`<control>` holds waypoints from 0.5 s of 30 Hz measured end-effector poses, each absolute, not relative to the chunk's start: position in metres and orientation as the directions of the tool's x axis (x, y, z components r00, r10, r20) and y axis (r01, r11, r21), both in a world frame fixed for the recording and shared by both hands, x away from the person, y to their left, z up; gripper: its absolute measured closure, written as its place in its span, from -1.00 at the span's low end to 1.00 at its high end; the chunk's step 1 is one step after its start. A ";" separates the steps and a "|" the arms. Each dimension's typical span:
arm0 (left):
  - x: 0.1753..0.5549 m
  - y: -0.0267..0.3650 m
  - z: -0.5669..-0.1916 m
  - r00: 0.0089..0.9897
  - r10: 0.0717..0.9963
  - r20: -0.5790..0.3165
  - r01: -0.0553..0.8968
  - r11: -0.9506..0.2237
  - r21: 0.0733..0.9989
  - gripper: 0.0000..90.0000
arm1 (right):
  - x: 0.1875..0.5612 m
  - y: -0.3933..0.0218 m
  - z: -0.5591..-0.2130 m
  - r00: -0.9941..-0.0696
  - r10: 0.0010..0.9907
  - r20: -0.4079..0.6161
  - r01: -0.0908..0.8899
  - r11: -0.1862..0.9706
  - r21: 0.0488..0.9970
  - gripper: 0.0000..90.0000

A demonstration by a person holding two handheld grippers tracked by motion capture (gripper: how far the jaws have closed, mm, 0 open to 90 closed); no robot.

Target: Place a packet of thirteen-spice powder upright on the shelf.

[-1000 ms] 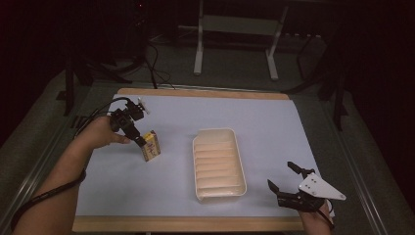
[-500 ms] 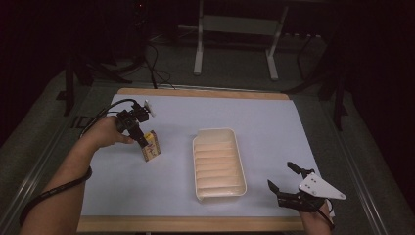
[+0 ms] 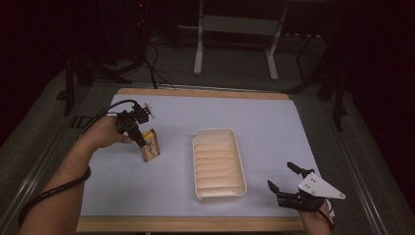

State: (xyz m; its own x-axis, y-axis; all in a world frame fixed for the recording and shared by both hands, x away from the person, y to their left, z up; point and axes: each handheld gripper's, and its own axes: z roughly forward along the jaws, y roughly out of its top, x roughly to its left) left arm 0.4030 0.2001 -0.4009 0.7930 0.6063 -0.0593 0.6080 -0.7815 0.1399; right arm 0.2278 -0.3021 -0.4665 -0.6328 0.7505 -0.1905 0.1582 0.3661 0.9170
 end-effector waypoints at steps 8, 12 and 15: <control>0.392 0.198 -0.386 0.867 0.494 -0.064 0.494 -0.835 0.244 0.50 | 0.228 -0.302 -0.466 -0.632 0.751 -0.194 0.157 0.369 0.916 -0.69; 0.383 0.191 -0.381 0.908 0.408 -0.093 0.416 -0.858 0.301 0.50 | 0.228 -0.302 -0.466 -0.630 0.752 -0.194 0.157 0.368 0.917 -0.69; 0.380 0.184 -0.376 0.921 0.379 -0.090 0.388 -0.871 0.302 0.50 | 0.228 -0.302 -0.466 -0.629 0.753 -0.190 0.162 0.367 0.916 -0.68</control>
